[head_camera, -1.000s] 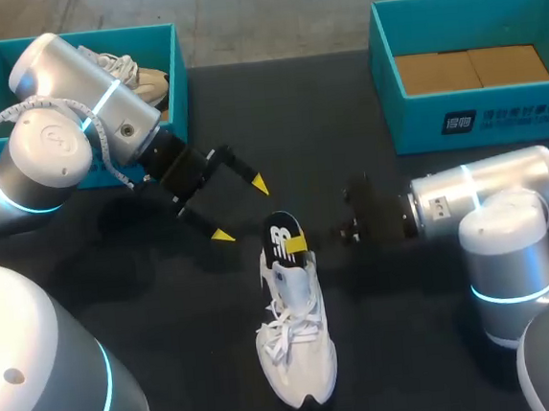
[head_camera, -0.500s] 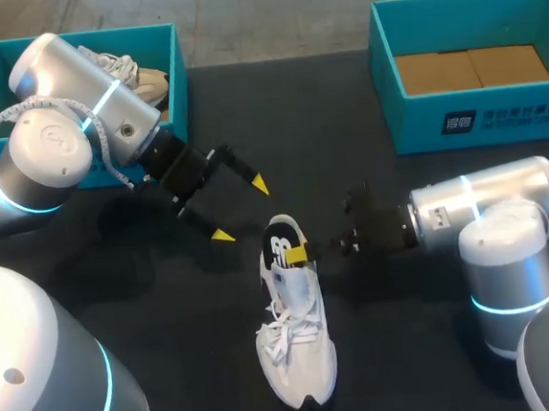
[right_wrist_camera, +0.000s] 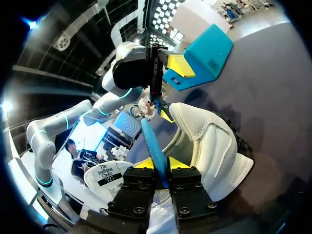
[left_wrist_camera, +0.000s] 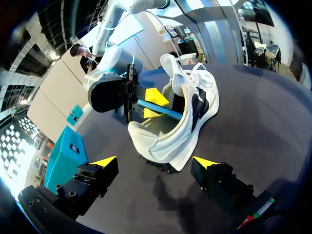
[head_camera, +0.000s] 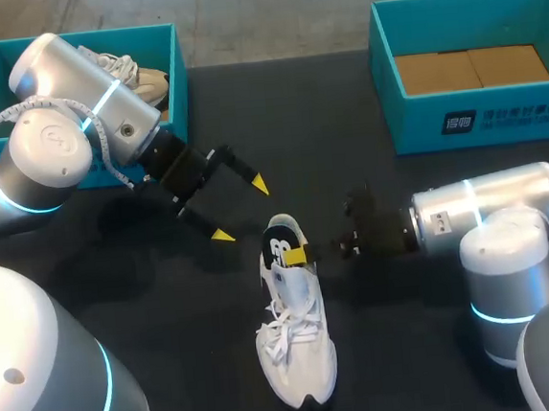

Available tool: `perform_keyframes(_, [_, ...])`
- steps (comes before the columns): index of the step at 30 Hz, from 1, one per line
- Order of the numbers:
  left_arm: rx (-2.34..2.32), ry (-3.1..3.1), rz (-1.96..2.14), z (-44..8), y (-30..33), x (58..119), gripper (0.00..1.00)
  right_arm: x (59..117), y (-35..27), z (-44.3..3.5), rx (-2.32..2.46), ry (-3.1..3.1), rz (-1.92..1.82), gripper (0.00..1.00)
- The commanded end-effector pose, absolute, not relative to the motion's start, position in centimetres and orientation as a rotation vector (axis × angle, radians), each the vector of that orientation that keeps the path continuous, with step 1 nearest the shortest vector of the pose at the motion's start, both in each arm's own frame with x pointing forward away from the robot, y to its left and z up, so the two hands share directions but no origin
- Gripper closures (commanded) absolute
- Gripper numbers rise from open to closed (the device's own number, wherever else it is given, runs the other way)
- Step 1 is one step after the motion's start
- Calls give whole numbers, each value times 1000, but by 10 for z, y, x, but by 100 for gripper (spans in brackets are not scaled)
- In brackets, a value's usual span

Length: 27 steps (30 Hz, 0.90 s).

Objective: Take the shoe out of the shoebox, open the shoe tongue, remove and reinsert the insole, then place the shoe into the shoebox

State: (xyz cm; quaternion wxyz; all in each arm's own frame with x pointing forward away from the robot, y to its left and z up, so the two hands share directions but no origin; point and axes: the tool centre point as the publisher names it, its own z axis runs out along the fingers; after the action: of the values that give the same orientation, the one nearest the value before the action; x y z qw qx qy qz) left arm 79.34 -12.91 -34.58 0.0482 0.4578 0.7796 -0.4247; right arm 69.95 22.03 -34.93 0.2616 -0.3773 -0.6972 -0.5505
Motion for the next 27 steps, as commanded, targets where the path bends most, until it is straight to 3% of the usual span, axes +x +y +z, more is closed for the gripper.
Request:
perform_keyframes(1, [1400, 2379, -1292, -346, -130, 794, 0, 702, 223, -346, -1020, -1898, -1500, 75])
perform_keyframes(19, [1400, 2379, -1292, -346, -130, 794, 0, 726, 223, -329, -975, -1937, -1545, 76])
perform_keyframes(22, [1400, 2379, -1292, -346, -130, 794, 0, 728, 223, -329, -974, -1939, -1546, 81])
perform_keyframes(23, [1400, 2379, -1292, -346, -130, 794, 0, 729, 223, -329, -974, -1940, -1546, 96])
perform_keyframes(24, [1400, 2379, -1292, -346, -130, 794, 0, 730, 222, -329, -980, -1940, -1542, 100])
perform_keyframes(27, [1400, 2379, -1292, -346, -130, 794, 0, 734, 223, -331, -1020, -1941, -1515, 100])
